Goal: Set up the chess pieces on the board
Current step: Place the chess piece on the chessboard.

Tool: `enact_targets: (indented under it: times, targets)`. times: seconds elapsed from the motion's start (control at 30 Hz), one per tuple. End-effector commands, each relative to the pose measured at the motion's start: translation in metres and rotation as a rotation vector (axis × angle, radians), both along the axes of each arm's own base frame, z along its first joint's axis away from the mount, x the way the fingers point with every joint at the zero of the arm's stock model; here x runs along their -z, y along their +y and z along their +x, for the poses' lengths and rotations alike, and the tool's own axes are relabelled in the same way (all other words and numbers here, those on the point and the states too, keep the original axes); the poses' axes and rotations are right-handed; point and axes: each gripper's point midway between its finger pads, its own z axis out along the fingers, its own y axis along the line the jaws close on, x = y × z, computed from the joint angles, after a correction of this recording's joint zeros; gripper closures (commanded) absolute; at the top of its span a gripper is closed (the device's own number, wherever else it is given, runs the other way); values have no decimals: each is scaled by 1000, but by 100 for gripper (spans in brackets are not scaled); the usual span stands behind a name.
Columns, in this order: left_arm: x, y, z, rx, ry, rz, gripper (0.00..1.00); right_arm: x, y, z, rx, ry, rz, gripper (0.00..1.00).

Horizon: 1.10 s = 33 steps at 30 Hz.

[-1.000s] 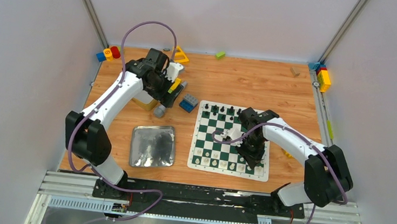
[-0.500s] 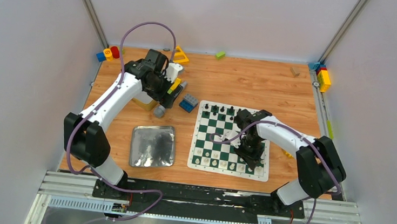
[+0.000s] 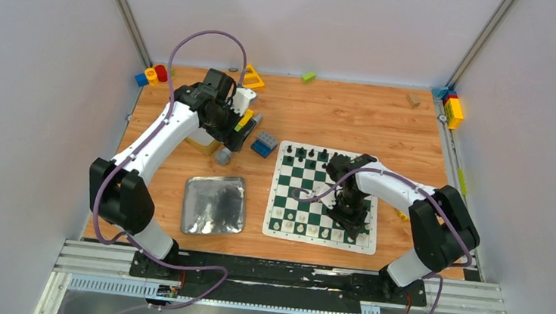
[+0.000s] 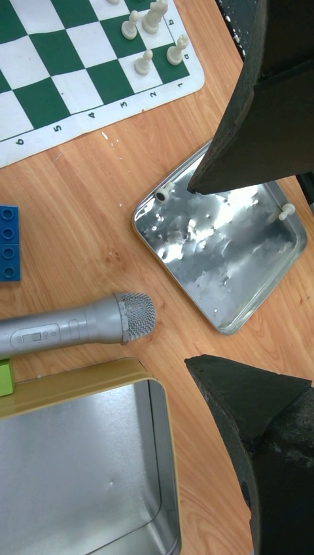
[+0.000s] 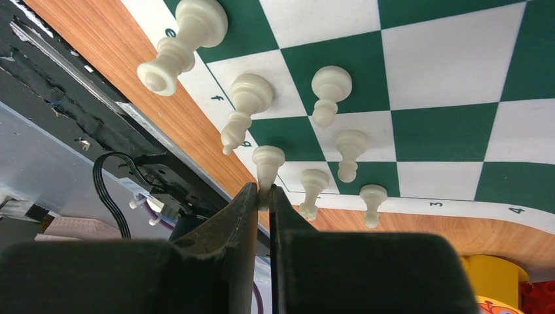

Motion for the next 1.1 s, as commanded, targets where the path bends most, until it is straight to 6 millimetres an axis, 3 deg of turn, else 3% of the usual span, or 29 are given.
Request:
enact_targets:
  times: [0.0, 0.57, 0.8, 1.07]
  targets:
    - [-16, -1, 1, 19, -65, -18, 0, 2, 4, 6, -3, -25, -1, 99]
    - [-17, 0, 0, 18, -66, -18, 0, 8, 6, 9, -10, -28, -19, 96]
    - [-17, 1, 0, 18, -70, -16, 0, 3, 11, 12, 2, -49, 3, 81]
    - [-14, 10, -3, 19, -79, 26, 0, -17, 24, 16, 27, -72, 67, 67]
